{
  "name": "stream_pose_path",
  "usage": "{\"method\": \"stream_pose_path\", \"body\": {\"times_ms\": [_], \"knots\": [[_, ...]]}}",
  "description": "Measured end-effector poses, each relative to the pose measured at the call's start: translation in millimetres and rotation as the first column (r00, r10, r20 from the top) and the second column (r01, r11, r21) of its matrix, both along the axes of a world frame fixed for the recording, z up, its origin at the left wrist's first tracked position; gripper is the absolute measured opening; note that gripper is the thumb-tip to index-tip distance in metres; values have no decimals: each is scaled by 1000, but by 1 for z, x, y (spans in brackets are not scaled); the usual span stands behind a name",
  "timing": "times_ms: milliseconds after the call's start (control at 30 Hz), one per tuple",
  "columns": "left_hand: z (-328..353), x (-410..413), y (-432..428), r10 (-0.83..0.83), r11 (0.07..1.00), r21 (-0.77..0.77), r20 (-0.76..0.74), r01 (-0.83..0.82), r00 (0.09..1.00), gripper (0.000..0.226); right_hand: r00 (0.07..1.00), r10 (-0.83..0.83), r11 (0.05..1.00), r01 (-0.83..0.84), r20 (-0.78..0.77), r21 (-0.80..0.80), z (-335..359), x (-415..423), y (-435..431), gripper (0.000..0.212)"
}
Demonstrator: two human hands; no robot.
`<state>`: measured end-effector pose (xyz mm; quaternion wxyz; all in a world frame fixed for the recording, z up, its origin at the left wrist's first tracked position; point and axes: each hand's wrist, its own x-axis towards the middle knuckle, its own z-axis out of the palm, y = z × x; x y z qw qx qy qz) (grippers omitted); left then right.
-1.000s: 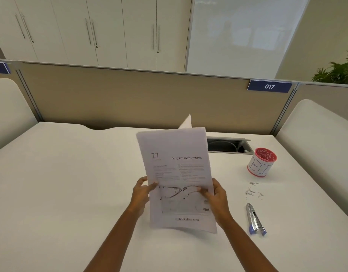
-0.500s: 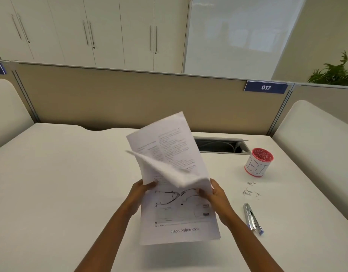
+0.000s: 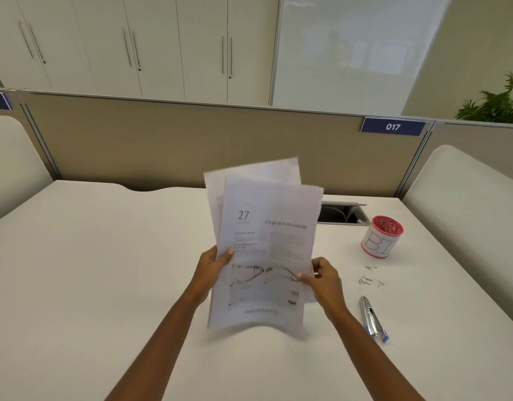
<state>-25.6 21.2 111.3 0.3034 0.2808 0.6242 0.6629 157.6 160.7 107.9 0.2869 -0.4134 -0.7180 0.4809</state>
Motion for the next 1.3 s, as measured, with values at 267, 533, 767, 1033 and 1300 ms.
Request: {"method": "stream_pose_path", "body": {"times_ms": [267, 533, 767, 1033, 1300], "knots": [[60, -7, 6, 46, 981, 192, -106, -25, 993, 34, 972, 57, 998, -51, -229, 31, 40, -6, -1, 35], [49, 3, 5, -23, 997, 74, -168, 35, 985, 16, 943, 63, 997, -74, -327, -23, 20, -3, -13, 31], [45, 6, 5, 105, 989, 129, -245, -75, 964, 72, 953, 14, 997, 10, -302, 79, 12, 1, -13, 13], [55, 9, 11, 267, 942, 265, -232, -203, 935, 57, 928, 16, 964, 84, -372, 252, 32, -7, -15, 15], [12, 16, 7, 33, 997, 76, -206, -17, 978, 72, 992, 38, 999, -37, -118, 19, 3, -11, -16, 41]]}}
